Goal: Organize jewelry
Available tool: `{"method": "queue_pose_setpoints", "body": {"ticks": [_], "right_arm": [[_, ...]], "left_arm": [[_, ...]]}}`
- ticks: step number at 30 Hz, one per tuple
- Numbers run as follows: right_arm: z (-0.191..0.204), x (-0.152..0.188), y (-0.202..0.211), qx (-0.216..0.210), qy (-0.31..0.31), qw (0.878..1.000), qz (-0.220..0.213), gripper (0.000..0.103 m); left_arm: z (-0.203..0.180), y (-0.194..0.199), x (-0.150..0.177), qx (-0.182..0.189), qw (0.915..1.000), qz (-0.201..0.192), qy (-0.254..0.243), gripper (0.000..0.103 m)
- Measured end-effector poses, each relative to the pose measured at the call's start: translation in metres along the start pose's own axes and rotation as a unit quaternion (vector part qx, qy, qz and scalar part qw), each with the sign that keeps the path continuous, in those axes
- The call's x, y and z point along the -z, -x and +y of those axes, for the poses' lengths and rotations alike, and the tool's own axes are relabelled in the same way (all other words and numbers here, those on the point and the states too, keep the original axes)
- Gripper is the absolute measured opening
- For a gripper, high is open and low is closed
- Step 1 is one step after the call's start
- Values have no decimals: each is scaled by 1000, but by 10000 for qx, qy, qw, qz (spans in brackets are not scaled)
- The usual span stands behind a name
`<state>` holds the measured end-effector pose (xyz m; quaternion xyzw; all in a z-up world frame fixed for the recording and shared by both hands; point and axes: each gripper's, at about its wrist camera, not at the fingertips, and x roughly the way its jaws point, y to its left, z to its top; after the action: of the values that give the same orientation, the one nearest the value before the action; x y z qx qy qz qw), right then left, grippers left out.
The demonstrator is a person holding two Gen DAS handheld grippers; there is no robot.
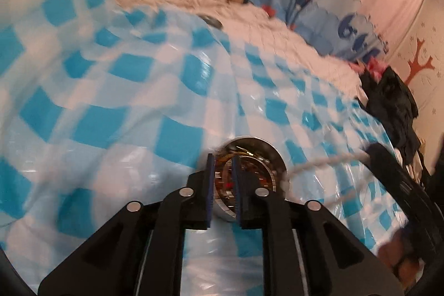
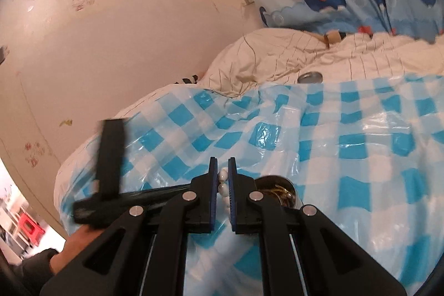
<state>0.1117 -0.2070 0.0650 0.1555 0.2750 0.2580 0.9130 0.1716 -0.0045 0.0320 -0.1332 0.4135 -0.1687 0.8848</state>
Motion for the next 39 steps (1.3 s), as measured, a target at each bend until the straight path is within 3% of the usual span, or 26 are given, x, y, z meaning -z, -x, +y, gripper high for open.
{"method": "queue_pose_setpoints", "body": {"ticks": [1, 2, 3, 5, 7, 12, 15, 17, 24, 31, 39], "right_arm": [[-4, 0, -12, 198, -10, 9997, 147, 9], [-12, 4, -31, 575, -20, 9972, 473, 24], [-18, 7, -39, 810, -30, 9949, 600, 47], [-28, 20, -42, 1156, -95, 9908, 693, 49], [-27, 31, -31, 1291, -20, 9895, 647, 51], [-11, 75, 15, 1848, 527, 9787, 719, 74], [-6, 100, 33, 2245, 774, 9672, 900, 83], [-7, 109, 41, 2420, 771, 9627, 935, 88], [-13, 126, 44, 2898, 649, 9506, 901, 95], [-29, 131, 36, 3019, 284, 9468, 1080, 95], [-29, 134, 29, 3107, 318, 9418, 1247, 96]], "left_arm": [[6, 7, 2, -89, 9999, -51, 19, 22], [9, 12, 5, -213, 9998, -55, -12, 28], [9, 14, 8, -376, 9992, -53, -88, 31], [10, 18, 14, -610, 9979, -38, -231, 49], [9, 22, 19, -670, 9972, 6, -336, 56], [-4, 24, 40, -1003, 9912, 100, -854, 68], [-14, 34, 61, -1324, 9836, 43, -1224, 77], [-18, 39, 72, -1434, 9802, 16, -1367, 83], [-27, 42, 93, -1581, 9715, 19, -1768, 86], [-31, 44, 88, -1455, 9740, -77, -1733, 94], [-36, 31, 92, -1382, 9749, 99, -1743, 95]]}}
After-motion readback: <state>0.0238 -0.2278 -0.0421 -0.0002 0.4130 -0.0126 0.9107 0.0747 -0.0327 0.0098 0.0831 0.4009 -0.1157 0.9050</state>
